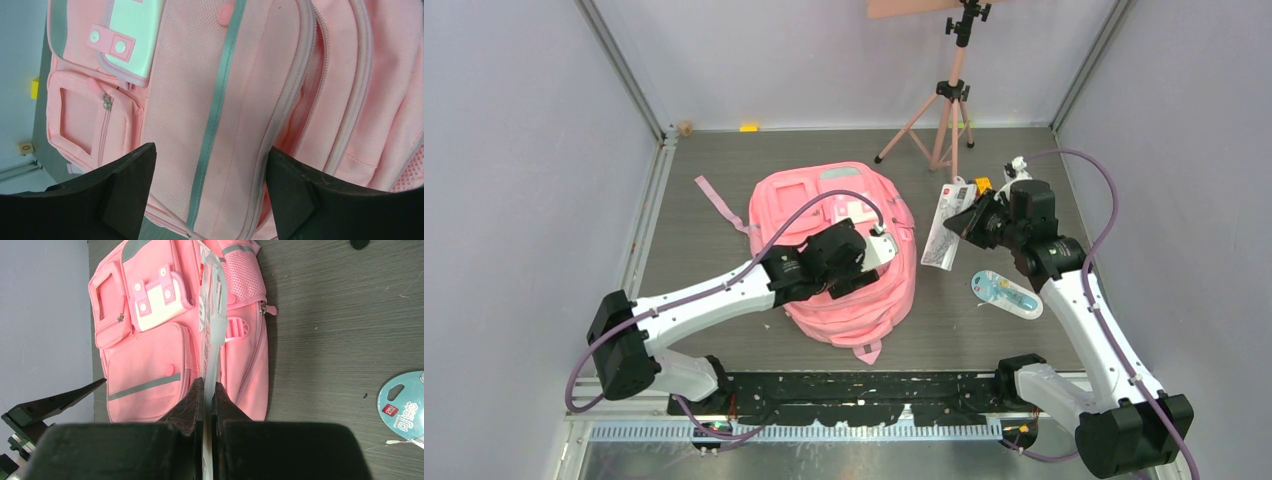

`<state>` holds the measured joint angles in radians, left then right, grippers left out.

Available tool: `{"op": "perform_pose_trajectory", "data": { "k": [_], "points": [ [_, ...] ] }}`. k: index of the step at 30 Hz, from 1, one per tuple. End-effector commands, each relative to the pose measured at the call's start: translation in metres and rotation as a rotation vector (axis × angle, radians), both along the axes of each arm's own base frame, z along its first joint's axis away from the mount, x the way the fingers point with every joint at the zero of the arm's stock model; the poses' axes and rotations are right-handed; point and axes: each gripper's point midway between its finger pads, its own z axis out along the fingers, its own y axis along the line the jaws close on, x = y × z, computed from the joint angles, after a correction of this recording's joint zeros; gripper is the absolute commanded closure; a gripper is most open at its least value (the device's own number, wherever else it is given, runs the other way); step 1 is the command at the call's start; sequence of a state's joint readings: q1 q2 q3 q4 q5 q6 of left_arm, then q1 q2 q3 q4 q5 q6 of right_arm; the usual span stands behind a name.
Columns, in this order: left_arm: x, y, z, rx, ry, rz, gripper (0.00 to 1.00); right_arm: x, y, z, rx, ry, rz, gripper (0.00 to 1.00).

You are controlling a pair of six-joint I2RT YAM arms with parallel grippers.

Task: Pack the student bag
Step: Place the stationery in the student bag.

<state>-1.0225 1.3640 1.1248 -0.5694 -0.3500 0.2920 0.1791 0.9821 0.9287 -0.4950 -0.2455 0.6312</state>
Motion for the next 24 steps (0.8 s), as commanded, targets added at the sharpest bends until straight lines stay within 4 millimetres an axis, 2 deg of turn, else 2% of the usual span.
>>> {"op": "perform_pose_trajectory", "data": {
  "k": [1,7,8,10,11,14,15,17,19,24],
  "points": [
    [0.022,0.017,0.012,0.021,-0.149,0.085,0.22,0.003,0.003,0.01,0.035,-0.035,-0.001,1.0],
    [0.027,0.027,0.012,0.031,-0.226,0.129,0.38,-0.004,0.011,0.002,0.13,0.036,-0.016,1.0],
    [0.025,0.025,0.011,0.026,-0.221,0.118,0.45,-0.006,0.013,-0.001,0.153,0.058,-0.024,1.0],
    [0.021,0.018,0.012,-0.01,-0.198,0.094,0.69,-0.012,0.019,-0.004,0.202,0.101,-0.018,1.0],
    [0.02,0.014,0.015,-0.038,-0.188,0.087,0.78,-0.016,0.024,-0.004,0.229,0.119,-0.001,1.0],
    [0.019,0.003,0.028,-0.111,-0.179,0.08,0.97,-0.027,0.034,-0.01,0.311,0.191,0.019,1.0],
    [0.019,-0.001,0.035,-0.141,-0.178,0.08,1.0,-0.031,0.039,-0.01,0.333,0.208,0.039,1.0],
    [0.018,-0.012,0.049,-0.213,-0.168,0.074,1.0,-0.04,0.047,-0.012,0.376,0.252,0.051,1.0],
    [0.017,-0.025,0.066,-0.29,-0.153,0.058,1.0,-0.051,0.058,-0.007,0.408,0.273,0.085,1.0],
    [0.022,-0.057,0.09,-0.403,-0.123,0.042,1.0,-0.073,0.08,0.005,0.454,0.329,0.135,1.0]
  ]
}}
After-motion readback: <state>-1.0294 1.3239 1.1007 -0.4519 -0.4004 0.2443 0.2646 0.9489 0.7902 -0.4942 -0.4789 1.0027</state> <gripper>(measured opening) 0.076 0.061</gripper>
